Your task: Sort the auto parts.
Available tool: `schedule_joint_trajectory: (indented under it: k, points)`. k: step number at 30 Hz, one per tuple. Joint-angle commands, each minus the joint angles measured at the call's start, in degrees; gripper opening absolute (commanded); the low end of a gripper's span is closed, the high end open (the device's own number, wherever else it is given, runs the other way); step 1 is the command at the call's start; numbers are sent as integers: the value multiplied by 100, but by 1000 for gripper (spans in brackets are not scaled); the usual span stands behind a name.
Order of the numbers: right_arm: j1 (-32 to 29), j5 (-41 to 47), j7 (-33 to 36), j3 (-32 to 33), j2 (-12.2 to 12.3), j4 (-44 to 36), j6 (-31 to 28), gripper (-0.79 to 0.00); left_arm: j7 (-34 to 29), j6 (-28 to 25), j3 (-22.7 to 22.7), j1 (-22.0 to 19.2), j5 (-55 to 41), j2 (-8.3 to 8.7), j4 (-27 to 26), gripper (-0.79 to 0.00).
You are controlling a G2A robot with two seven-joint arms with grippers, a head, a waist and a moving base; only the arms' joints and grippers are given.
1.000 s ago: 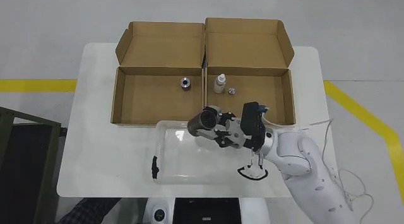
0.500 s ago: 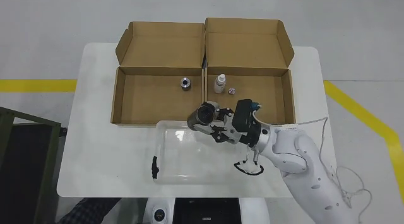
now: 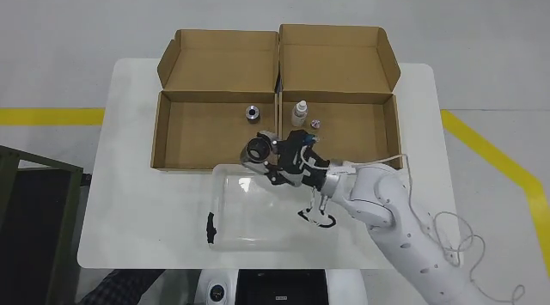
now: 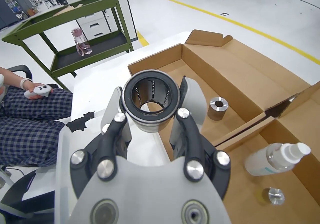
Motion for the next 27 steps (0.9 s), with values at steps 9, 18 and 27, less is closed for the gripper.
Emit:
schedule_joint_trajectory:
  k: [9, 18, 27]
  points:
    - [721, -628, 177, -596, -197, 537, 587, -785, 0, 0, 0, 0, 0, 0, 0, 0]
    - [1183, -1155, 367, -993, -369, 1125, 1013, -785, 0, 0, 0, 0, 0, 0, 0, 0]
    - [1522, -1389, 616, -1268, -530, 1645, 1176, -785, 0, 0, 0, 0, 0, 0, 0, 0]
